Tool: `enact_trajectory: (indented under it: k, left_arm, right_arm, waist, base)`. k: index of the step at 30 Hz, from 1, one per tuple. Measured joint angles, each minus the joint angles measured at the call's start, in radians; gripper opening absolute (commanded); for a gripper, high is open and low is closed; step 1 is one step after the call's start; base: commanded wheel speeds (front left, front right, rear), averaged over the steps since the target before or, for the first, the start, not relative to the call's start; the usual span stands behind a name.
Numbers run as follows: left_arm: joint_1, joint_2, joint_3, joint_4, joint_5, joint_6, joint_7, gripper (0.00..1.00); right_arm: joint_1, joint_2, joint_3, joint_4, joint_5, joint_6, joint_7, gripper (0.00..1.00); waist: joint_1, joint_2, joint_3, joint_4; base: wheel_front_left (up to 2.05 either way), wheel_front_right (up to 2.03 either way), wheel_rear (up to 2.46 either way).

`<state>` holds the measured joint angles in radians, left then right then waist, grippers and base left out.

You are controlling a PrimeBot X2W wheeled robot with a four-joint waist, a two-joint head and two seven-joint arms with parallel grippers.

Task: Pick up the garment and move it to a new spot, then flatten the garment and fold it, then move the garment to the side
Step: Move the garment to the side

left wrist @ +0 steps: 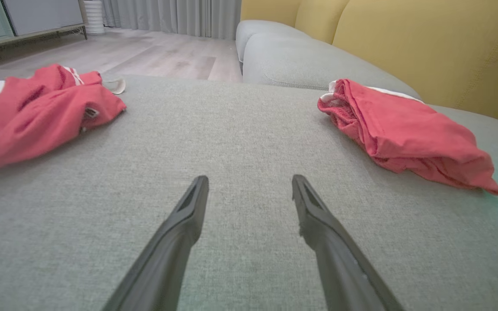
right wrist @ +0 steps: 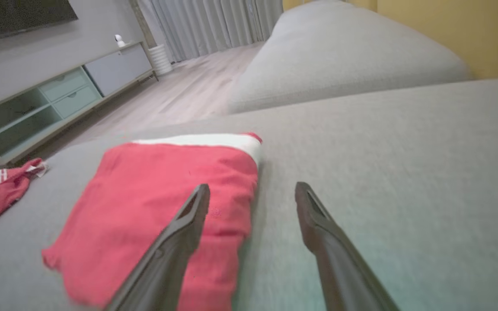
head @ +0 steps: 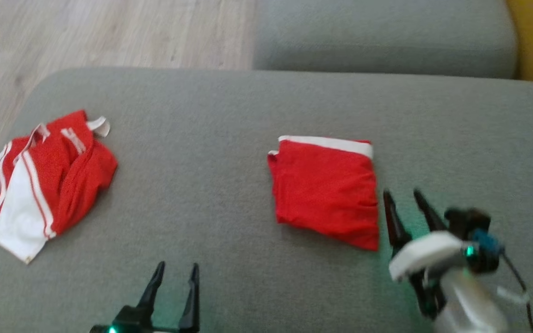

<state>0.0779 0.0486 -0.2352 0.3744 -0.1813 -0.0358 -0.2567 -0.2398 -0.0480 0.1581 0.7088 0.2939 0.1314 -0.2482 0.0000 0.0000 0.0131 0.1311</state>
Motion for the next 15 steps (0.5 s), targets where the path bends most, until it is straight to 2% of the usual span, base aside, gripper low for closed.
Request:
enact_trajectory:
  k: [5, 10, 11, 12, 13, 15]
  left_arm:
    - [-0.051, 0.0, -0.035, 0.001, -0.016, -0.005, 0.0, 1.0]
    - [-0.065, 0.0, -0.056, -0.001, -0.019, -0.005, 0.0, 1.0]
    - [-0.066, -0.001, -0.058, -0.001, -0.023, -0.004, 0.0, 1.0]
    - [-0.068, 0.0, -0.058, -0.002, -0.023, -0.002, 0.0, 1.0]
    - [-0.072, 0.0, -0.059, -0.003, -0.023, -0.002, 0.0, 1.0]
    - [-0.077, -0.001, -0.059, -0.007, -0.028, 0.001, 0.0, 1.0]
  right_arm:
    - [-0.153, -0.002, -0.009, 0.102, 0.01, 0.0, 0.001, 1.0]
    - [-0.203, -0.002, -0.031, 0.266, 0.001, 0.0, 0.055, 1.0]
    - [-0.203, -0.002, -0.036, 0.294, -0.005, 0.0, 0.06, 0.96]
    - [-0.205, -0.002, -0.036, 0.301, -0.005, 0.0, 0.053, 0.56]
    - [-0.213, -0.003, -0.034, 0.307, 0.001, 0.0, 0.046, 0.0]
    - [-0.234, -0.005, -0.019, 0.314, 0.014, 0.0, 0.033, 0.0]
  waist:
    - [0.0002, 0.0, 0.048, 0.056]
    - [0.0003, 0.0, 0.093, 0.1]
    - [0.0003, 0.0, 0.101, 0.106]
    - [0.0002, 0.0, 0.108, 0.109]
    - [0.0001, 0.0, 0.114, 0.11]
    - [0.0002, 0.0, 0.121, 0.101]
  base:
    - [0.0, 0.0, 0.0]
    - [0.0, 0.0, 0.0]
    - [0.0, 0.0, 0.0]
    - [0.0, 0.0, 0.0]
    - [0.0, 0.0, 0.0]
    - [0.0, 0.0, 0.0]
